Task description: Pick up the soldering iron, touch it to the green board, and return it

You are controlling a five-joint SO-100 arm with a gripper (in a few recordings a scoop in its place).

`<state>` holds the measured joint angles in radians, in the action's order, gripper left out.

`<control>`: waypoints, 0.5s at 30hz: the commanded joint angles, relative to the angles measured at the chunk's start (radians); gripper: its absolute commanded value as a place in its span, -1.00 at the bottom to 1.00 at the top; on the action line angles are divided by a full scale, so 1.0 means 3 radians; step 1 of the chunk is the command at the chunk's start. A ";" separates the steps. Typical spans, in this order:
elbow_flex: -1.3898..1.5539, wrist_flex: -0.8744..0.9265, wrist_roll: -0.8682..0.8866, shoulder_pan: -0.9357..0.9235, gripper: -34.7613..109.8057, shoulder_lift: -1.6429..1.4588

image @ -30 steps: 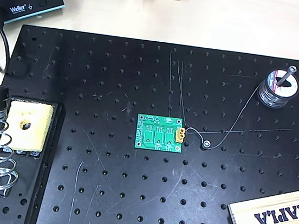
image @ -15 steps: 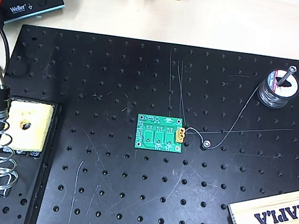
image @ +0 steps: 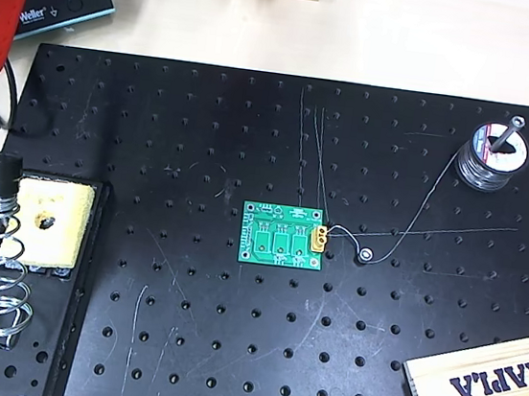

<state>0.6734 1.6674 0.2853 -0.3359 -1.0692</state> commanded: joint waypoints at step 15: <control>-0.0859 -0.0133 0.0281 0.0900 -0.52 0.0547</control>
<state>0.4541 1.6460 0.3543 -0.1687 -0.9250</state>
